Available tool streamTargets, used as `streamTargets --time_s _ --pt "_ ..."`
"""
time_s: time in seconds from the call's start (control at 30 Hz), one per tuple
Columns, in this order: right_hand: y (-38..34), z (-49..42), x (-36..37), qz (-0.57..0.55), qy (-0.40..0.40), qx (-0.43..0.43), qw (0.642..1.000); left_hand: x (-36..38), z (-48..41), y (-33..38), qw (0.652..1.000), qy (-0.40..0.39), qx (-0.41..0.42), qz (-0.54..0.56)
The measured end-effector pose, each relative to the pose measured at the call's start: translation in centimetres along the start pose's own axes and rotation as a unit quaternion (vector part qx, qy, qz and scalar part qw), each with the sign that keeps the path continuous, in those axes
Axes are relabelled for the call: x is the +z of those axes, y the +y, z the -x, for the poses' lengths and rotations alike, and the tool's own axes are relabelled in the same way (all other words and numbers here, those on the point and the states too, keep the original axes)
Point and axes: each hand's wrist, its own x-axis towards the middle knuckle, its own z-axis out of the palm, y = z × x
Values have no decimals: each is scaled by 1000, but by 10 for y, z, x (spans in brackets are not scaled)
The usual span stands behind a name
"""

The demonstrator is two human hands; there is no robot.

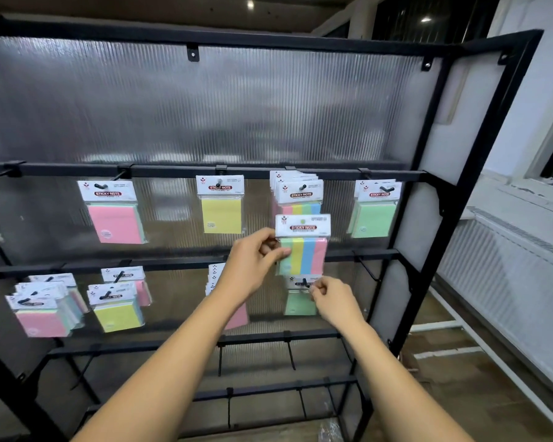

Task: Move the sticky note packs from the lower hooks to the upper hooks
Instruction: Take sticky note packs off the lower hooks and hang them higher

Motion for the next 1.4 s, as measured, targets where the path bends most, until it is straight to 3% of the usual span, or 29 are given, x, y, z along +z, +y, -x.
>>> streamTargets --time_s 0.23,0.6,1.0,1.17,1.4 --pt "6 1 2 -7 1 2 1000 -2 -42 19 1000 20 20 12" --pt "10 -7 2 -24 -1 2 1000 4 -57 13 998 29 -33 39" --pt "5 -12 0 -12 3 -10 1000 9 -58 9 995 71 -63 -18" --pt "-20 -13 -31 30 85 -81 993 5 -54 10 988 99 -28 -117" --pt "-68 -21 -68 -22 192 -166 967 7 -55 16 968 131 43 -208"
